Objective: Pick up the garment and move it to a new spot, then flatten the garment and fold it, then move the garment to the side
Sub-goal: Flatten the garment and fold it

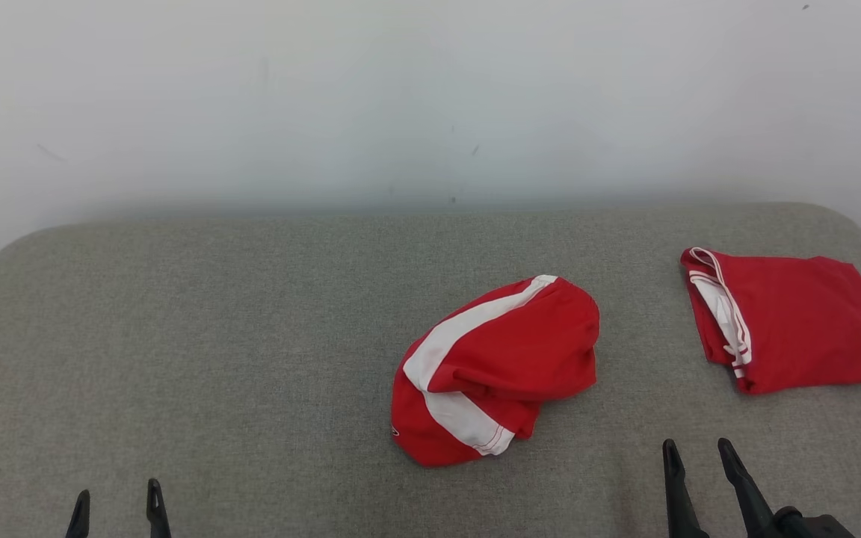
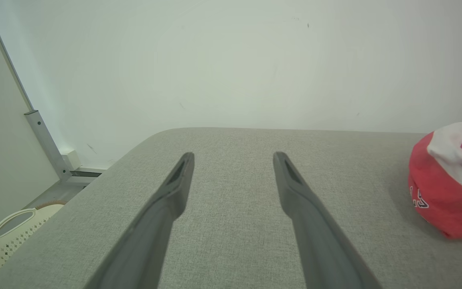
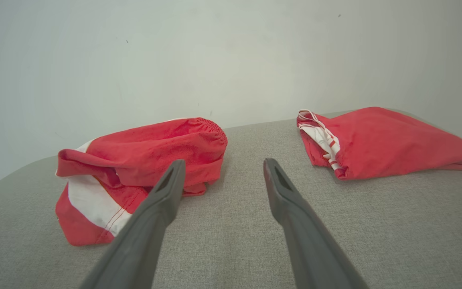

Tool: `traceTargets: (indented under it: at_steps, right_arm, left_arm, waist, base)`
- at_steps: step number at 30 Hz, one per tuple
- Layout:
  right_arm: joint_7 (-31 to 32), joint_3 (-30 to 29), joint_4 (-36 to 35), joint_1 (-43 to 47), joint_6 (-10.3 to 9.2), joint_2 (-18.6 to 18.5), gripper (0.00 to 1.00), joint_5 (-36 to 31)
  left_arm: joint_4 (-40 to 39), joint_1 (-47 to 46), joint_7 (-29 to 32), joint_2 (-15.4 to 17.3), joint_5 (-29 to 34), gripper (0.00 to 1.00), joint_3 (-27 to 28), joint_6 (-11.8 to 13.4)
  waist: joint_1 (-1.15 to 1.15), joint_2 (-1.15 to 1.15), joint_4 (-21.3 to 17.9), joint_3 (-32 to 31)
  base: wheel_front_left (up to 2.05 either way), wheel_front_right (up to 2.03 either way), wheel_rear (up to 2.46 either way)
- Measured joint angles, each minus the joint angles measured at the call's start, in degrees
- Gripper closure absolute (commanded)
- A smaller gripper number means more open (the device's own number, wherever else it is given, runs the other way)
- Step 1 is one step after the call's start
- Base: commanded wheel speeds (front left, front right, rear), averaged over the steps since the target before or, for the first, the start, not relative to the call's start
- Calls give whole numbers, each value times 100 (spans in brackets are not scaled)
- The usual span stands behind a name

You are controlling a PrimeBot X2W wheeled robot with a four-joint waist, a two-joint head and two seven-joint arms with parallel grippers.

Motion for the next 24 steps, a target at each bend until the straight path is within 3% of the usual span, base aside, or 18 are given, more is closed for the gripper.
traceTargets:
  at_steps: [6,12,15,24]
  right_arm:
    - [0,5,10,0,0,0,0,0]
    - [0,90,22,-54,0,0,0,0]
    - [-1,101,35,-65,-1,1,0,0]
    - [0,153,119,-182,0,1,0,7]
  left_arm:
    - [-4,-31,0,3,-71,0,-144,-56]
    - [234,-537,-1,-4,-129,0,-857,-303]
    - [594,-827,0,-10,-270,0,-1167,-399]
    - [1782,-1654,0,-9,-827,0,-1641,-352]
  waist:
    - [0,0,-26,4]
    - [0,0,-130,43]
    - [0,0,-237,71]
    - [0,0,-735,211]
  base:
    - [0,0,0]
    - [0,0,0]
    - [0,0,0]
    - [0,0,0]
